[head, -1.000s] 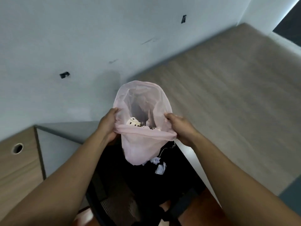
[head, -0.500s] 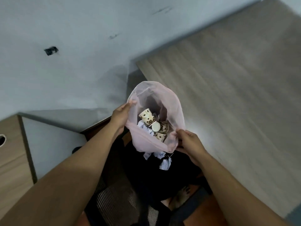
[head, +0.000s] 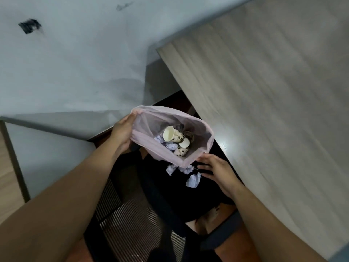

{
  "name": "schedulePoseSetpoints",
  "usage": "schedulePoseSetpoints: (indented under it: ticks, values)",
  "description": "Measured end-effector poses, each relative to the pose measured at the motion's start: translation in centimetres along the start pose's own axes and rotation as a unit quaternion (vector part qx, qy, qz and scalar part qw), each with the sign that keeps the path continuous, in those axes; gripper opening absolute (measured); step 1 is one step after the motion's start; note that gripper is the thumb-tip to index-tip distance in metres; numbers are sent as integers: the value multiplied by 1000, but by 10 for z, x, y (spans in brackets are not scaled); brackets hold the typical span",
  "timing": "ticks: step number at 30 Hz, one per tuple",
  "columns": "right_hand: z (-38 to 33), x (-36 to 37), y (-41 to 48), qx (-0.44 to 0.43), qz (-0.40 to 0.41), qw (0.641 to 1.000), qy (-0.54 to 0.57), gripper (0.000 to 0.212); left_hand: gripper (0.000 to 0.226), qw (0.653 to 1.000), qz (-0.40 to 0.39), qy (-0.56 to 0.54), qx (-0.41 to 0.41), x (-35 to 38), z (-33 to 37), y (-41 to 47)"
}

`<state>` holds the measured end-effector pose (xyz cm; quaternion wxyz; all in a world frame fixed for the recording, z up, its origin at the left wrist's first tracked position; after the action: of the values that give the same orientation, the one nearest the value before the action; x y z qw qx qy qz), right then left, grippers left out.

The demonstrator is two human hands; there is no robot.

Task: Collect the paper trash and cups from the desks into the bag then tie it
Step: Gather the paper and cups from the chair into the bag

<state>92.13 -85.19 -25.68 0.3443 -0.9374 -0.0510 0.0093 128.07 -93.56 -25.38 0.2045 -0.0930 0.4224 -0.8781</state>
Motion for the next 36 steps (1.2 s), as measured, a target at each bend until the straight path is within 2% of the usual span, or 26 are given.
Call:
schedulePoseSetpoints:
  ticks: [4, 8, 11, 15, 19, 23, 26, 29, 32, 34, 36]
  values:
    - [54, -9, 13, 33, 27, 996, -80, 28, 37, 999, -7, -28, -21, -9, -3, 8]
    - [100, -3, 28, 44, -2, 979, -198, 19, 37, 998, -19, -58, -27, -7, -6, 3]
    - [128, 10, 39, 38, -31, 947, -319, 41, 37, 997, -21, -72, -29, -7, -11, 1]
    - [165, 31, 58, 60, -11, 929, -365, 65, 35, 997, -16, -67, -20, -6, -13, -3]
    - [201, 46, 84, 76, -20, 912, -403, 69, 37, 997, -38, -71, -20, -5, -22, -10]
    - [234, 45, 95, 78, -10, 896, -438, 65, 36, 996, -60, -62, -17, -2, -27, -19]
    - [246, 45, 97, 85, 2, 890, -447, 60, 36, 995, -78, -58, -12, 0, -28, -24]
    - [239, 50, 90, 44, 10, 893, -447, 50, 37, 994, -90, -53, -7, 5, -28, -25]
    - [218, 54, 72, 0, 10, 917, -399, 52, 36, 995, -91, -48, 1, 10, -29, -29]
    - [196, 55, 57, -5, 6, 937, -348, 46, 36, 995, -93, -45, 3, 15, -30, -32]
    - [167, 60, 39, 9, -4, 977, -211, 34, 35, 995, -95, -39, 6, 19, -31, -33]
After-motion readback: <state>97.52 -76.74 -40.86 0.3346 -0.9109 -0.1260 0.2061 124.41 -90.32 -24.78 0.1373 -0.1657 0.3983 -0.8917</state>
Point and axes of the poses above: each hand's wrist, its own y-axis towards the middle knuckle, its own x-axis out of the palm, z = x × y, the point moved 3 cm from there along y, towards the middle knuckle, and after that the axes turned 13 degrees about -x, right-handed, at the moved point
